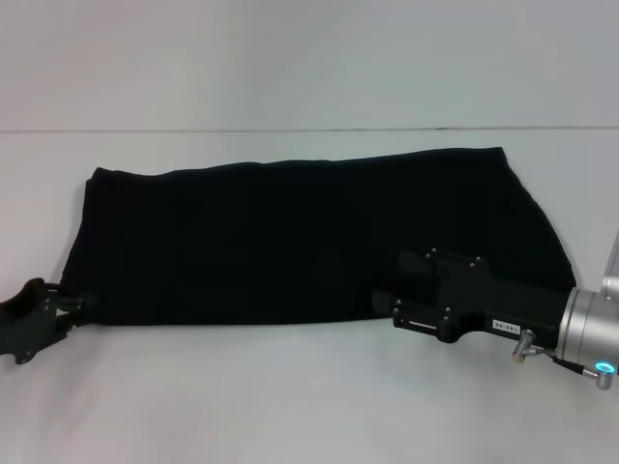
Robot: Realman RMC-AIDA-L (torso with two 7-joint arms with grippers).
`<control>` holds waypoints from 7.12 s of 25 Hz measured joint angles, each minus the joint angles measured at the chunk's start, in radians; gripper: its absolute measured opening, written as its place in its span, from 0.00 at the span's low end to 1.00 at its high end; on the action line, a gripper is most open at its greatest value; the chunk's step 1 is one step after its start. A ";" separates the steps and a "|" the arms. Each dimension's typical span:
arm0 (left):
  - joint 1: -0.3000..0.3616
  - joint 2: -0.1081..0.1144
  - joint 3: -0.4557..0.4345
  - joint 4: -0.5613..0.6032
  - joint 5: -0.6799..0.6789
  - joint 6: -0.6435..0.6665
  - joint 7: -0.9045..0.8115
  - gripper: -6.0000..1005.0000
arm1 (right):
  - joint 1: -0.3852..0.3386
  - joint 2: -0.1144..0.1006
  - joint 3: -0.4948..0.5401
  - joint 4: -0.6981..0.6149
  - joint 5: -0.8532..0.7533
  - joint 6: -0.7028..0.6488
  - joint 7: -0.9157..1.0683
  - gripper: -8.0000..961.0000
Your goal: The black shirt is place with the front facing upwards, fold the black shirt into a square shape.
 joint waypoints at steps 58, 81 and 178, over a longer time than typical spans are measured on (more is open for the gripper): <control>-0.420 -0.184 0.131 0.095 -0.099 0.035 0.187 0.01 | -0.162 -0.008 0.177 -0.009 -0.001 -0.017 0.000 0.78; -0.412 -0.225 0.341 -0.199 -0.304 0.032 0.497 0.01 | 0.053 0.005 0.221 0.111 0.047 0.235 -0.023 0.78; -0.251 -0.096 0.290 -0.083 -0.229 -0.204 0.249 0.85 | -0.254 -0.014 0.366 0.080 -0.131 -0.191 -0.149 0.78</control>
